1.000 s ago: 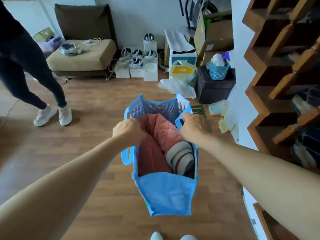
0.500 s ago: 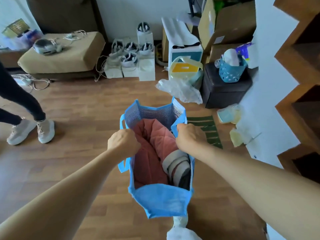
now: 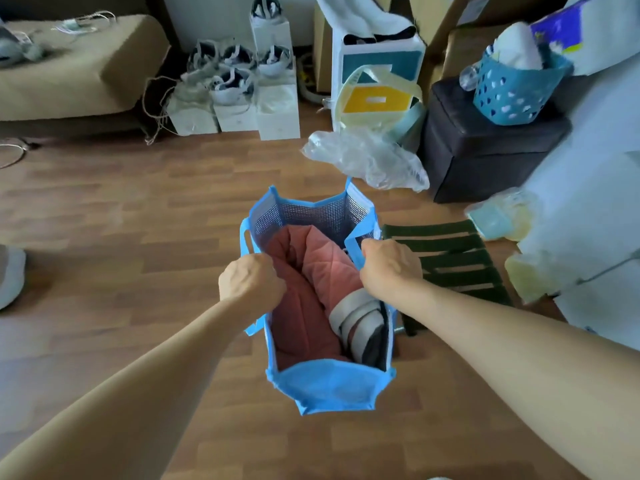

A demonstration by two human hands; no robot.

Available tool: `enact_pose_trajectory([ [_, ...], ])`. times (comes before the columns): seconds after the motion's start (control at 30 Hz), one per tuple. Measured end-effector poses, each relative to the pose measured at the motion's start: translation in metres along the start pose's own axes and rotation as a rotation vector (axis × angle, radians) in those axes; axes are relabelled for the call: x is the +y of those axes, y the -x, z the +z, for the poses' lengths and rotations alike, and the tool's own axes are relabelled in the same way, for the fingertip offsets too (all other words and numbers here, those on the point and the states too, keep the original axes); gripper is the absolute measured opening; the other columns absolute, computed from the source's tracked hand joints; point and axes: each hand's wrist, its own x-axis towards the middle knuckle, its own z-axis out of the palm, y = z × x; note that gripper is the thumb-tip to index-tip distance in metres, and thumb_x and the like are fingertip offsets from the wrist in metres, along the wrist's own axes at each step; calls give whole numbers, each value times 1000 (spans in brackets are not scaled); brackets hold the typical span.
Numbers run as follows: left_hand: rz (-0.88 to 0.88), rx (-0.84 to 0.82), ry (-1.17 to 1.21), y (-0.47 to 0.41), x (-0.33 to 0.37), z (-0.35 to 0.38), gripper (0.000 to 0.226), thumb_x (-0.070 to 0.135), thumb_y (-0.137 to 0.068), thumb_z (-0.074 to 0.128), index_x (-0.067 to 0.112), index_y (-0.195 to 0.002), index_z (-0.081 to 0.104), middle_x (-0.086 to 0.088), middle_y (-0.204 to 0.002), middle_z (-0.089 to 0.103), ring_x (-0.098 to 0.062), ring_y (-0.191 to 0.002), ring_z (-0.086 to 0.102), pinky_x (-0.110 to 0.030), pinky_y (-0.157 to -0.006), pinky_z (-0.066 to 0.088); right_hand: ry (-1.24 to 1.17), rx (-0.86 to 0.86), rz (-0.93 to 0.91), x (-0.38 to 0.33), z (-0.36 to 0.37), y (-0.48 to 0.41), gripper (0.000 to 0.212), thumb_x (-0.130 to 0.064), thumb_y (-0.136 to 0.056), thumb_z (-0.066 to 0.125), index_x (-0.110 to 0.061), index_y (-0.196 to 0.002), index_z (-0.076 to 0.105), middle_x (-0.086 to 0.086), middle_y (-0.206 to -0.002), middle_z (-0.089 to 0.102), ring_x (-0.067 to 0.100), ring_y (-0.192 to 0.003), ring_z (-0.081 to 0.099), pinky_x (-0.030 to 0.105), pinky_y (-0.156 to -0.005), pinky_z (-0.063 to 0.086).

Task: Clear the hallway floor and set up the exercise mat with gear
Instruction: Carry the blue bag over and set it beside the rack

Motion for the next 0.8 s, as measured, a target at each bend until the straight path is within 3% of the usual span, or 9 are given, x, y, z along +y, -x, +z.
enact_pose_trajectory([
  [0.13,11,38,5,-51,-7,76,16,20,-77,56,15,-89,65,-10,-97,67,-32,-93,61,-29,-67,38,14,77,-7,7,78,-46,26,-19,-91,55,-13,-117,53,9,-114,59,26,-99,58,32,-70,43],
  [0.27,75,152,16,-87,-9,136,4,21,-79,55,18,-76,52,-11,-93,67,-34,-89,60,-29,-64,34,18,177,-46,18,136,-84,21,-15,-90,54,-14,-112,54,9,-105,63,25,-89,59,32,-65,41],
  [0.43,112,268,9,-119,-10,192,7,22,-81,52,15,-81,55,-13,-91,68,-36,-86,61,-31,-62,32,-14,271,-50,30,188,-114,27,-16,-90,56,-17,-117,52,9,-103,65,24,-86,61,30,-63,42],
  [0.6,137,203,17,-131,-6,216,5,19,-81,50,14,-83,49,-15,-97,66,-37,-91,60,-32,-66,34,1,245,6,37,209,-124,25,-17,-91,55,-15,-115,51,10,-106,63,25,-90,60,31,-63,43],
  [0.8,65,59,-24,-138,6,216,23,12,-84,48,5,-106,53,-14,-113,62,-35,-104,60,-34,-71,39,213,315,-94,25,196,-122,25,-16,-90,50,-14,-114,56,12,-124,50,31,-114,41,39,-92,34],
])
